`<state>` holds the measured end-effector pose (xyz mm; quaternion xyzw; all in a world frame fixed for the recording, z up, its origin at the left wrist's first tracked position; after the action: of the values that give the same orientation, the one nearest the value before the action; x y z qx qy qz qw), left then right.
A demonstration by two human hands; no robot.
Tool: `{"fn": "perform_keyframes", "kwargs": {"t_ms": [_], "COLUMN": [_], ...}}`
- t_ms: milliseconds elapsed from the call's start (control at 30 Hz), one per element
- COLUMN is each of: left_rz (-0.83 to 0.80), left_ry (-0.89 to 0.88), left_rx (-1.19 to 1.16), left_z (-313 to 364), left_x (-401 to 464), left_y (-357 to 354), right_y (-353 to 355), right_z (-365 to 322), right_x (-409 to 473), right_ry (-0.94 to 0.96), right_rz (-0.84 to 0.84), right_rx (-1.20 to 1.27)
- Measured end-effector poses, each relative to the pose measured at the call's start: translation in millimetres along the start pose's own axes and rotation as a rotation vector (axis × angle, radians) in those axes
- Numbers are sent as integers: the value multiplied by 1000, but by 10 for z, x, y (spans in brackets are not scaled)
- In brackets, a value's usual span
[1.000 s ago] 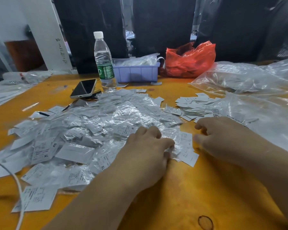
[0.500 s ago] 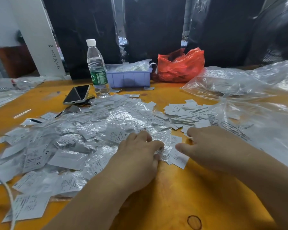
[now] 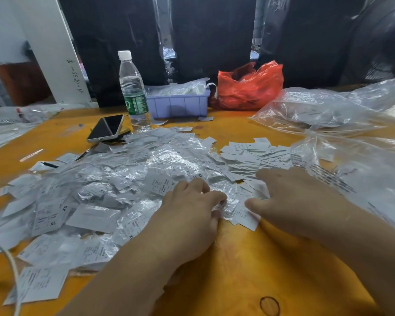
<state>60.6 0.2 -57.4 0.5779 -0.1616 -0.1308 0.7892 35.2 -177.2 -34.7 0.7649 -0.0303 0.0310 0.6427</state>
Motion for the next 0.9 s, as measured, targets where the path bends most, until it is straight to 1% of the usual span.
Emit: {"fn": "perform_keyframes", "kwargs": {"t_ms": [100,167,233,300,367,500,667,833,900], "left_rz": [2,1,-3,-4,-4,-11,-7,22,41], "left_ry": [-2,-2,-1,-4,-4,-3,-3,-5,0], "left_rx": [3,4,3,5,8,7,-15,-33,-78], "left_z": [9,14,15,16,20,20,16,27,34], "left_x": [-6,-5,-7,-8,-12,-18,-32,-47,-54], "left_y": [5,12,16,19,22,29,41,74,94], "right_y": [29,49,39,11,-14,0,-22,-9,17], "right_z": [-73,-85,-59,-42,-30,-34,3,-16,-37], "right_x": [-28,-17,3,8,12,18,51,40,40], "right_ry": [55,77,56,20,14,40,29,113,150], "right_rz": [106,150,114,27,3,74,58,147,190], "right_rx": [92,77,19,11,20,65,-2,63,107]}}
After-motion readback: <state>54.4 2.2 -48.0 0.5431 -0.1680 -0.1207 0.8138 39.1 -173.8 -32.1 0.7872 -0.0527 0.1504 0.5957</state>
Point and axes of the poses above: each hand's wrist, its own x-axis towards the middle knuckle, its own y-axis out of the back of the hand, z = x × y, the point moved 2 cm from there along x, towards the middle knuckle, and after that the axes turned 7 degrees about y, right-handed, at the moved point
